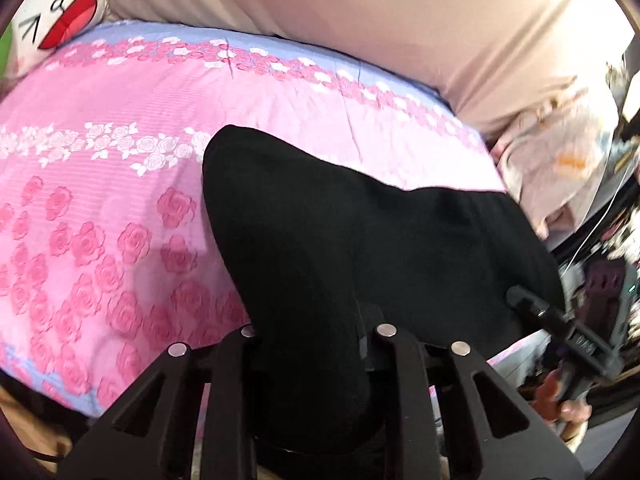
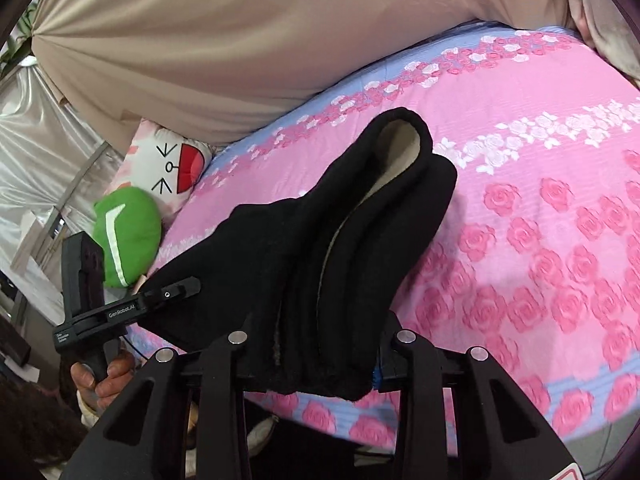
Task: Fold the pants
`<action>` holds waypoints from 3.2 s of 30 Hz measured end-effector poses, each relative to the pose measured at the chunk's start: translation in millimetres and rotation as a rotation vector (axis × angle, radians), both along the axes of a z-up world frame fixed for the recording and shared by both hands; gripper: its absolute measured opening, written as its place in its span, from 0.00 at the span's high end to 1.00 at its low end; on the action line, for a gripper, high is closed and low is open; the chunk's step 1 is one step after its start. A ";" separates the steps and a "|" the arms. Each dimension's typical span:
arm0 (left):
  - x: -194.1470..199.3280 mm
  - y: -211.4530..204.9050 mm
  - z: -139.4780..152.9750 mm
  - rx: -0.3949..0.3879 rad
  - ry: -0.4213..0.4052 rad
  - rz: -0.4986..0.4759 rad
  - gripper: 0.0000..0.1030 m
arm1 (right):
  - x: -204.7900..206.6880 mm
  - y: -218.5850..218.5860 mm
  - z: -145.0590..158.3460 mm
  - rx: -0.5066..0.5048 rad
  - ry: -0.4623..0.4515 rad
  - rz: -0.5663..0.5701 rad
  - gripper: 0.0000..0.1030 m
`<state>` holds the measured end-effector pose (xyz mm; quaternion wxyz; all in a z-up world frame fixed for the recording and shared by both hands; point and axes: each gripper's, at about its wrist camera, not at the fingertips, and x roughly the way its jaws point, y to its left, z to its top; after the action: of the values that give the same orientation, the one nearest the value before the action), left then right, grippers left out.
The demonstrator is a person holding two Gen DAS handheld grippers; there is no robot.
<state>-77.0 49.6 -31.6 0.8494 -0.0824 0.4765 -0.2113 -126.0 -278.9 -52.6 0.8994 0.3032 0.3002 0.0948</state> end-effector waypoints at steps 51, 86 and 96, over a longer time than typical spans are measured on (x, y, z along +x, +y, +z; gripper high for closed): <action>339.4 -51.4 -22.9 0.223 -0.224 0.135 0.61 | 300.0 -108.9 31.1 -0.110 -0.025 -0.259 0.52; 325.0 -67.9 3.4 0.321 -0.227 0.223 0.30 | 333.0 -103.7 17.3 0.039 0.090 -0.167 0.33; 365.8 -42.8 -41.0 -0.008 0.026 0.198 0.28 | 342.6 -89.0 25.6 0.061 0.062 -0.151 0.63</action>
<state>288.8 6.8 -72.5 0.8594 -0.1353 0.4763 -0.1274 216.6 -367.9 -27.1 0.8846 0.3550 0.3012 0.0266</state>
